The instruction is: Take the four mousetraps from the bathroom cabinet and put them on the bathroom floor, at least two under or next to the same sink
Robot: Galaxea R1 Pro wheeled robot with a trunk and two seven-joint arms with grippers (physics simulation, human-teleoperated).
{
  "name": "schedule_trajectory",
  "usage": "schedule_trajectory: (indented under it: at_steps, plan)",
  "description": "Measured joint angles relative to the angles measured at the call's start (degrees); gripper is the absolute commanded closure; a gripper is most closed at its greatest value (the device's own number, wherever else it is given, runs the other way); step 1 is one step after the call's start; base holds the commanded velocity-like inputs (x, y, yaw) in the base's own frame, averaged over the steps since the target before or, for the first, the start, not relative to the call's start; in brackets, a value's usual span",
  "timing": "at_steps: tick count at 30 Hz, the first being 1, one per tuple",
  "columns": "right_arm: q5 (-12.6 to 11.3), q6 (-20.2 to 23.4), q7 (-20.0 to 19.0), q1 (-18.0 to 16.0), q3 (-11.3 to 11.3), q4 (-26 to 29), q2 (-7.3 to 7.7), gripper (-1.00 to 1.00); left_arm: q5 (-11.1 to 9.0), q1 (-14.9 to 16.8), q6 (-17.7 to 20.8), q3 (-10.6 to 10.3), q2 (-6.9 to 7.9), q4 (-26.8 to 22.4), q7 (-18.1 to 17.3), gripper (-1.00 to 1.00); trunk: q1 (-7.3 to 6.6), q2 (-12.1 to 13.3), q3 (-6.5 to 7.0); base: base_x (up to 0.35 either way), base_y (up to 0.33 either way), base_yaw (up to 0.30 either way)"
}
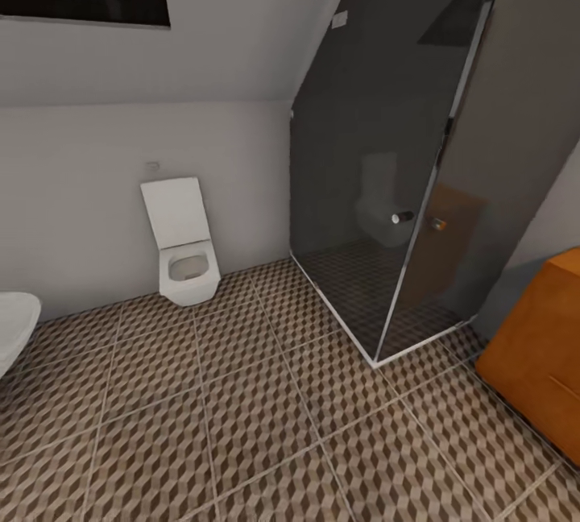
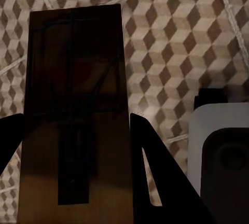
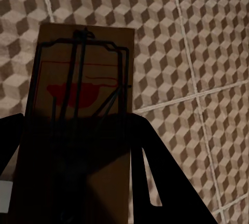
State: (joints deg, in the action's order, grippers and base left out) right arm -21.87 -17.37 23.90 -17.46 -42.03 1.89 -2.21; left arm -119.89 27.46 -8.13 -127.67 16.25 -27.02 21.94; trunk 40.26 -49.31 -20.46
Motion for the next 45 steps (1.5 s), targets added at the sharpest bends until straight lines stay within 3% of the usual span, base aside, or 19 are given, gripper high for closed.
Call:
schedule_trajectory:
  at_steps: [33, 42, 45]
  plan:
    - [-0.1, -0.1, 0.0, 0.0, 0.0, 0.0, 0.04, 1.0, 0.0, 0.0, 0.0, 0.0, 0.0, -0.1, 0.0, 1.0, 0.0, 0.0, -1.23, 0.0, 0.0, 0.272]
    - [-1.0, -0.2, 0.8, 0.0, 1.1, 0.3, 0.71, 1.0, -0.1, 0.0, 0.0, 0.0, 0.0, 0.0, 0.0, 1.0, 0.0, 0.0, -1.53, 0.0, 0.0, 0.273]
    - [-2.3, -0.4, 1.1, -0.1, 3.6, 0.4, 0.98, 1.0, -0.1, 0.0, 0.0, 0.0, 0.0, 0.0, 0.0, 1.0, 0.0, 0.0, -1.62, 0.0, 0.0, 0.274]
